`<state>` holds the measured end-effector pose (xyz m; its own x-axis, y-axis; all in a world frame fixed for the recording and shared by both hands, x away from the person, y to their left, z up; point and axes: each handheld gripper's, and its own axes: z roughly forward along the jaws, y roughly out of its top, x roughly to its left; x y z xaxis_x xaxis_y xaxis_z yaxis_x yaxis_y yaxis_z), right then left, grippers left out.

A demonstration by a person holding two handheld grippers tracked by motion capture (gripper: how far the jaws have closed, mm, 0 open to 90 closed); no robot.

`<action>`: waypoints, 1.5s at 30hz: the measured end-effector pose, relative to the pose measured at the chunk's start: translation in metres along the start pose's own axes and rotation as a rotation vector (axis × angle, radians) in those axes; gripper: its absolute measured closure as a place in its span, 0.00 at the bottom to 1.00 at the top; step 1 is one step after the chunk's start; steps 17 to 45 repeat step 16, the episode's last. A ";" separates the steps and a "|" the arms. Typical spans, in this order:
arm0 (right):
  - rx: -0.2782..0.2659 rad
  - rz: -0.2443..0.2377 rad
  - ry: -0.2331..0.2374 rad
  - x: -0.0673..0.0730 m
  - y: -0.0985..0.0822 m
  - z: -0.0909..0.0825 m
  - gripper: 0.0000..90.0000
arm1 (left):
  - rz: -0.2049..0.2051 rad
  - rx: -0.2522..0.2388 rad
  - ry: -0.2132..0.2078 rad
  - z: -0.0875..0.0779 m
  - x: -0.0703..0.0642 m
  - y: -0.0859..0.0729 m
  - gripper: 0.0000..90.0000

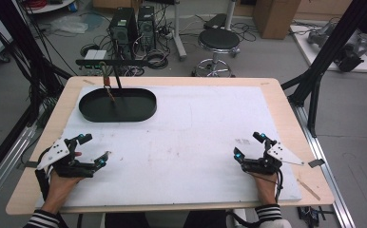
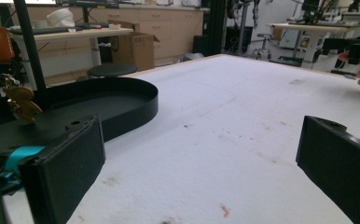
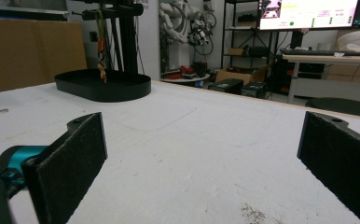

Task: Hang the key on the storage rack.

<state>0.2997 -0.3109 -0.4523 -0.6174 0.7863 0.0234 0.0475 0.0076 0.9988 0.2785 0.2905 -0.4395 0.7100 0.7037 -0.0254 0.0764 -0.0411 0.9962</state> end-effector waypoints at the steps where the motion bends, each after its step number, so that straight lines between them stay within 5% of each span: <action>1: -0.001 0.000 -0.001 0.000 0.000 0.000 0.00 | 0.004 -0.003 0.001 -0.002 -0.001 -0.003 0.02; 6: -0.005 -0.005 -0.002 0.000 0.000 0.000 0.00 | 0.011 -0.016 -0.015 -0.003 -0.005 -0.012 0.02; 14: -0.001 -0.007 0.000 0.001 0.000 0.001 0.00 | 0.003 -0.121 0.040 -0.013 -0.006 -0.016 0.02; 45: 0.001 -0.006 -0.002 0.001 0.000 0.000 0.00 | 0.013 -0.112 0.040 -0.012 -0.007 -0.016 0.02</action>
